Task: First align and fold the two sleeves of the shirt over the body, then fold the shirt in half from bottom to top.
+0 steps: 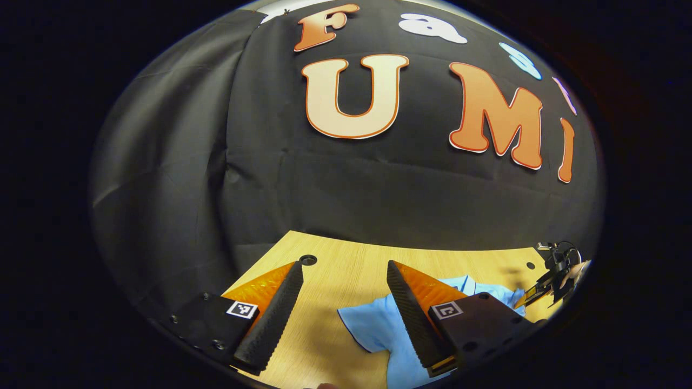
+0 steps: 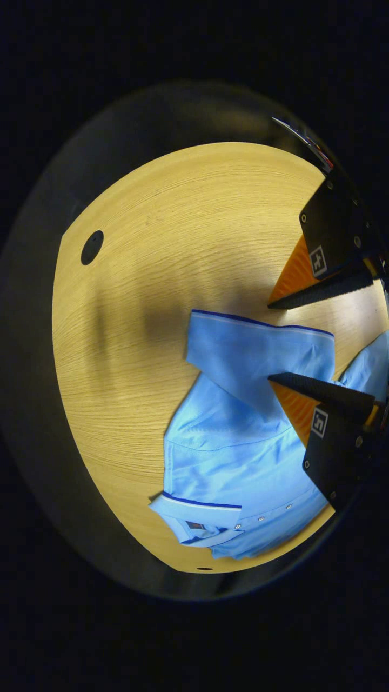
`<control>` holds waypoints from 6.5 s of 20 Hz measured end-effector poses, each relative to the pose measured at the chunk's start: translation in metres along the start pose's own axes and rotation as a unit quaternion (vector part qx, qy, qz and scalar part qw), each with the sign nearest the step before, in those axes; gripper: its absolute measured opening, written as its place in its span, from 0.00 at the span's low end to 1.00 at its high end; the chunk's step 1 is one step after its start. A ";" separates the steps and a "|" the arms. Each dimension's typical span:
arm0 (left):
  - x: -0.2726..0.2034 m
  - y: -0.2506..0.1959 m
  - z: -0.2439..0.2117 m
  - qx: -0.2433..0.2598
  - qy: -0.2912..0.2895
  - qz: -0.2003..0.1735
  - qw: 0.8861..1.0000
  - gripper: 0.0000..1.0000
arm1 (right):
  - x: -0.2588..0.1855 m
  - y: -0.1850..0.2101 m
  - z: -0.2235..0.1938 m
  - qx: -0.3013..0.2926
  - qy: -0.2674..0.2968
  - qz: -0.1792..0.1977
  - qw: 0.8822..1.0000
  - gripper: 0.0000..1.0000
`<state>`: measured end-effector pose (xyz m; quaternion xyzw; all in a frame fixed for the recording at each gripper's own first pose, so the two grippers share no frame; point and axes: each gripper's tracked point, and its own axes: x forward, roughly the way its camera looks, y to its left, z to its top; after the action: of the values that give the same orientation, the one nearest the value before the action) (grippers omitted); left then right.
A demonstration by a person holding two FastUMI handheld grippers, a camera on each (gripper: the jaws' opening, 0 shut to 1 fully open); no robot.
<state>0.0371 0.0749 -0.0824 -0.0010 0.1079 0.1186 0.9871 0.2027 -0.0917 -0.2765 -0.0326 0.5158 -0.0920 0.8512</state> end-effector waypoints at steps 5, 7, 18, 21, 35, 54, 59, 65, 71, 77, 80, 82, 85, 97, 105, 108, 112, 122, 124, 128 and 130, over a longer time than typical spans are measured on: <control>-0.004 0.007 -0.006 0.000 0.002 0.000 1.000 1.00 | -0.001 0.003 0.003 0.019 -0.017 -0.002 1.000 0.06; -0.005 0.012 -0.002 0.003 0.000 -0.002 1.000 1.00 | -0.012 0.004 0.009 0.012 -0.044 -0.012 0.999 0.03; -0.008 0.056 0.007 0.021 -0.018 -0.016 0.999 1.00 | -0.096 0.096 0.014 -0.037 -0.128 0.034 0.991 0.02; -0.010 0.075 0.006 0.017 -0.017 -0.013 1.000 1.00 | -0.101 0.133 0.005 -0.064 -0.132 0.048 0.988 0.02; -0.005 0.085 -0.022 0.001 0.020 -0.017 1.000 1.00 | -0.111 0.235 -0.031 -0.117 -0.129 0.140 0.975 0.67; 0.054 -0.018 -0.088 -0.013 0.248 -0.052 0.967 1.00 | -0.208 0.142 -0.006 -0.067 -0.263 0.163 0.949 0.99; 0.074 -0.038 -0.127 -0.031 0.368 -0.050 0.928 1.00 | -0.219 0.106 -0.003 -0.047 -0.272 0.172 0.946 0.99; 0.088 -0.041 -0.195 -0.078 0.480 -0.008 0.874 1.00 | -0.213 0.078 -0.011 -0.023 -0.254 0.193 0.948 0.99; 0.101 -0.030 -0.216 -0.059 0.498 0.027 0.865 1.00 | -0.198 0.053 -0.015 0.000 -0.236 0.193 0.952 0.99; 0.104 -0.027 -0.229 -0.063 0.510 0.049 0.856 1.00 | -0.191 0.042 -0.018 0.006 -0.233 0.189 0.954 0.99; 0.106 -0.024 -0.233 -0.058 0.513 0.062 0.854 1.00 | -0.189 0.036 -0.020 0.009 -0.232 0.184 0.955 0.99; 0.107 -0.025 -0.234 -0.054 0.511 0.059 0.856 1.00 | -0.188 0.035 -0.021 0.015 -0.230 0.188 0.955 0.99; 0.107 -0.029 -0.232 -0.049 0.508 0.054 0.858 0.97 | -0.185 0.031 -0.026 0.016 -0.227 0.183 0.956 0.99; 0.107 -0.050 -0.197 -0.006 0.455 0.009 0.890 0.10 | -0.184 0.029 -0.038 0.015 -0.230 0.177 0.957 0.99; 0.083 -0.115 -0.145 0.070 0.413 -0.063 0.906 0.10 | -0.207 0.016 -0.048 0.024 -0.248 0.181 0.951 0.99; 0.073 -0.162 -0.133 0.069 0.409 -0.100 0.904 0.10 | -0.214 0.000 -0.053 0.032 -0.258 0.173 0.950 0.99; 0.061 -0.224 -0.135 0.094 0.410 -0.145 0.896 0.10 | -0.216 -0.021 -0.065 0.052 -0.259 0.168 0.950 0.99; 0.044 -0.323 -0.187 0.134 0.437 -0.196 0.868 0.10 | -0.201 -0.068 -0.088 0.092 -0.243 0.151 0.954 0.99; 0.046 -0.327 -0.196 0.136 0.440 -0.192 0.866 0.10 | -0.200 -0.070 -0.091 0.092 -0.241 0.151 0.954 0.99; 0.045 -0.337 -0.215 0.118 0.454 -0.189 0.863 0.11 | -0.193 -0.068 -0.095 0.090 -0.234 0.149 0.956 0.99; 0.044 -0.342 -0.219 0.105 0.459 -0.197 0.860 0.15 | -0.190 -0.067 -0.099 0.086 -0.229 0.151 0.958 0.99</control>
<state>0.1124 -0.2527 -0.3136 0.0276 0.5582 -0.1043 0.8227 0.0212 -0.1176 -0.1466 0.0989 0.2959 0.0034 0.9501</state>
